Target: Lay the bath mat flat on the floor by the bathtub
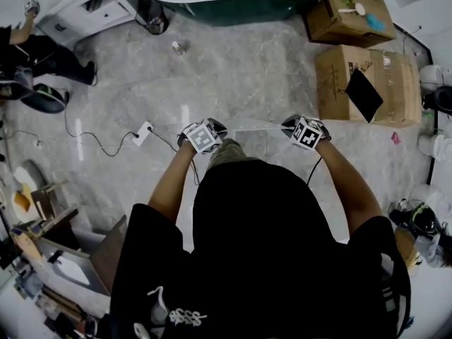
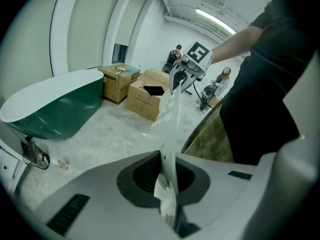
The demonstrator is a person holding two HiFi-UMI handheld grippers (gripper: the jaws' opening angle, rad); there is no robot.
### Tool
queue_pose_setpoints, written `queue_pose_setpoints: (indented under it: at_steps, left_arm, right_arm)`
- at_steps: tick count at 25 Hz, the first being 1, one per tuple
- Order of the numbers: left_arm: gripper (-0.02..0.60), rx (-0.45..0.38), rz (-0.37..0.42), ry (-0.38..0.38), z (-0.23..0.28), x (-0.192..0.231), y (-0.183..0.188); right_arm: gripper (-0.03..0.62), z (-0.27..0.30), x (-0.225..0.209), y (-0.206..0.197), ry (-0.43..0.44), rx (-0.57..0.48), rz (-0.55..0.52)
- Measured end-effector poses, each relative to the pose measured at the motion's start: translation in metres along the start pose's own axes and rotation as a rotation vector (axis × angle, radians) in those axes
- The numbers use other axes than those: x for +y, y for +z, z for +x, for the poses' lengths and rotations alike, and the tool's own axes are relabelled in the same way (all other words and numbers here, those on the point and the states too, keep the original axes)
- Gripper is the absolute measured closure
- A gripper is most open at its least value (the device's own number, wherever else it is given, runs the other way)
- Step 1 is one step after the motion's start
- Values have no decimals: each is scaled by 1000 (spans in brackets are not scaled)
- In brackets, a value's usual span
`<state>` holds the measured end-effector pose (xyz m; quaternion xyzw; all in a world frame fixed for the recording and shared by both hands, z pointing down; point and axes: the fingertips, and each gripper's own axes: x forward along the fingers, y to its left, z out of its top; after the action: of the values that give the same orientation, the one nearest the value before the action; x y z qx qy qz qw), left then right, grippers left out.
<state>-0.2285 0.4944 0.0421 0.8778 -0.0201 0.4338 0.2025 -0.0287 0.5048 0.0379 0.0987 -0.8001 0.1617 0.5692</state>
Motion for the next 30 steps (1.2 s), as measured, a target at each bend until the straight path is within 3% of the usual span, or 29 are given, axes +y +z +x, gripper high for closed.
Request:
queue_pose_setpoints:
  at_steps: [13,22,30]
  left_arm:
    - [555,-61,-11,10,-33,90,2]
    - [555,-119,-113,48,-37,108,-3]
    - [555,-123,-115,99,-47,105,5]
  right_arm:
    - [566,5,-79,72,-45,44,-7]
    - [566,-3,-97,91,-107,66,-109]
    - [566,-9,-108,95,-144,7,-103]
